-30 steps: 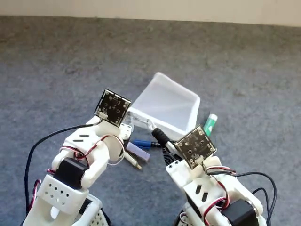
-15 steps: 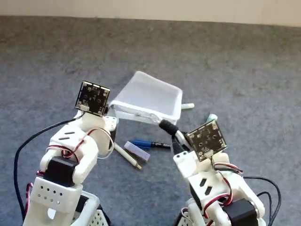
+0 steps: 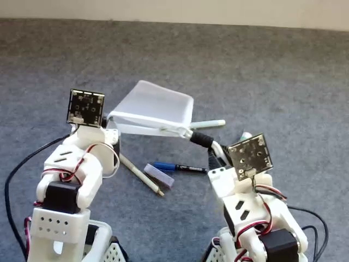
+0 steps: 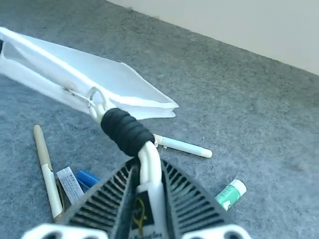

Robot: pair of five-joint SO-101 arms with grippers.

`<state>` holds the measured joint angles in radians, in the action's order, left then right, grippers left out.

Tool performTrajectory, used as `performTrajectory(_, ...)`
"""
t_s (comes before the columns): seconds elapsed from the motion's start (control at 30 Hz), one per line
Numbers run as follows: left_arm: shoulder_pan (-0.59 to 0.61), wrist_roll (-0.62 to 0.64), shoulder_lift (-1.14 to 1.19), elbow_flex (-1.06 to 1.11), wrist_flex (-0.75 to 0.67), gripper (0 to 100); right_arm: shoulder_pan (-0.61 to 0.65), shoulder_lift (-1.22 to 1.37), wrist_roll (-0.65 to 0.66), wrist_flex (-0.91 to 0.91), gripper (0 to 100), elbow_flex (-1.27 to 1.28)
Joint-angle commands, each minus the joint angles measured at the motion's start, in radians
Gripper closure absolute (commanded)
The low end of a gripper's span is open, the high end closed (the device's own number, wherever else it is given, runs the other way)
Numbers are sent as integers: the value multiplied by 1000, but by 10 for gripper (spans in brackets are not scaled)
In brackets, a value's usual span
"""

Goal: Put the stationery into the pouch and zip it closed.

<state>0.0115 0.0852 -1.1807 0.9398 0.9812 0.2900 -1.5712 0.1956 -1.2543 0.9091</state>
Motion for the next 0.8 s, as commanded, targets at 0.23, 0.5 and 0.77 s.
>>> performTrajectory(0.23, 44, 14, 5, -50, 2, 995, -82, 1, -9, 28, 993, 4)
performTrajectory(0.5, -1, 9, 13, -48, 2, 992, -90, -5, -11, 27, 993, 8)
performTrajectory(0.77, 1, 52, 15, -10, -5, 833, -90, -5, -17, 27, 993, 4)
